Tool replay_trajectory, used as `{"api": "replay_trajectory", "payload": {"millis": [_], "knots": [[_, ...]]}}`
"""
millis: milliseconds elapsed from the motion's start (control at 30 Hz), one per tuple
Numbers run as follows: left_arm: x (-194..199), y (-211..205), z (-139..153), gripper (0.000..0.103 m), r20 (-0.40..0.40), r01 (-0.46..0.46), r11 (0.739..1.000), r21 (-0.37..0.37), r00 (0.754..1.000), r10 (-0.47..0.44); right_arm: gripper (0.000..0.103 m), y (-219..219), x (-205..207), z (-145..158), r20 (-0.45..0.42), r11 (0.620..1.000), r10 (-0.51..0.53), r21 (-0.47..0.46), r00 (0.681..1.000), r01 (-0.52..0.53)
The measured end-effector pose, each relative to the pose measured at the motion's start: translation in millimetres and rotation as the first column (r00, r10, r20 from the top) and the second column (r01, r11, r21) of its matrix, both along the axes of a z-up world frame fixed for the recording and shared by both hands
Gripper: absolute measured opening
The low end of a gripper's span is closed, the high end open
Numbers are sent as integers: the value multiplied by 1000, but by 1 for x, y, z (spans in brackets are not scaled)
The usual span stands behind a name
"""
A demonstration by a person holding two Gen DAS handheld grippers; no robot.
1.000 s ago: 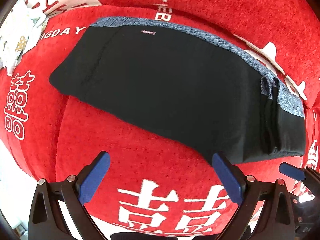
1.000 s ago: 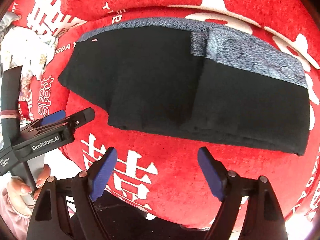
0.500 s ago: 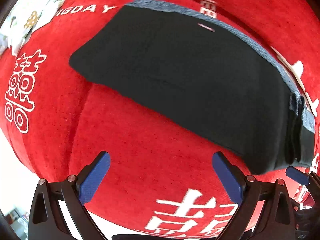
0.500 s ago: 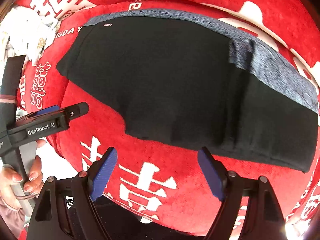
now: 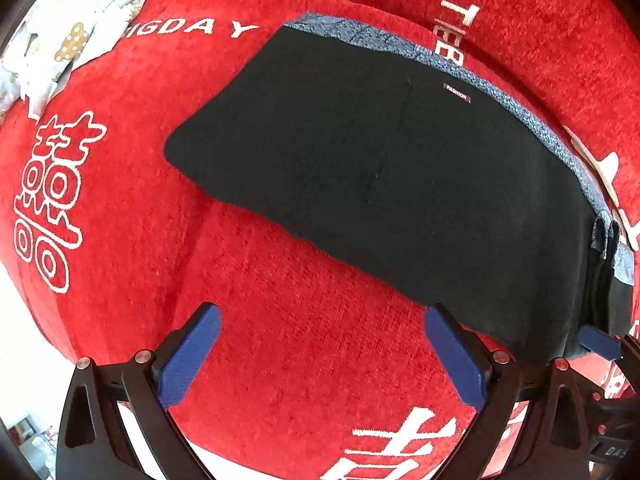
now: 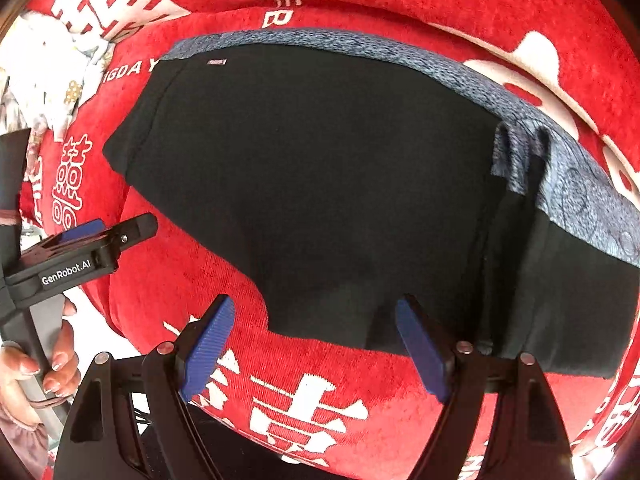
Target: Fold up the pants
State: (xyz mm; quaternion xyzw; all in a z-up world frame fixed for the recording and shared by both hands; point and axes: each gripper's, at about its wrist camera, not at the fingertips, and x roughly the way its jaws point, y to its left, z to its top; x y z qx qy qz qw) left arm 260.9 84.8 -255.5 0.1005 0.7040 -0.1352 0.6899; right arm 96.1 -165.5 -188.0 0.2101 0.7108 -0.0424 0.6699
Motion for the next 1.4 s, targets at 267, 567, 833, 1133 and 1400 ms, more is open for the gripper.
{"api": "replay_trajectory", "payload": {"millis": [267, 567, 833, 1133, 1400], "knots": [[18, 20, -2, 102, -7, -26, 1000, 0, 1000, 26, 85, 5, 8, 0, -5, 1000, 25, -9, 1000, -25], [35, 36, -8, 102, -40, -100, 993, -64, 994, 97, 85, 2, 13, -3, -6, 999, 38, -12, 999, -38], [68, 65, -10, 102, -47, -166, 978, -127, 986, 161, 85, 2, 19, -14, -23, 999, 46, -15, 999, -46], [92, 102, -23, 102, -167, -288, 904, -317, 955, 246, 85, 4, 20, -26, -28, 999, 44, 0, 999, -44], [112, 126, -28, 102, -240, -317, 818, -481, 944, 225, 92, 7, 19, -30, -13, 999, 42, 14, 999, -42]]}}
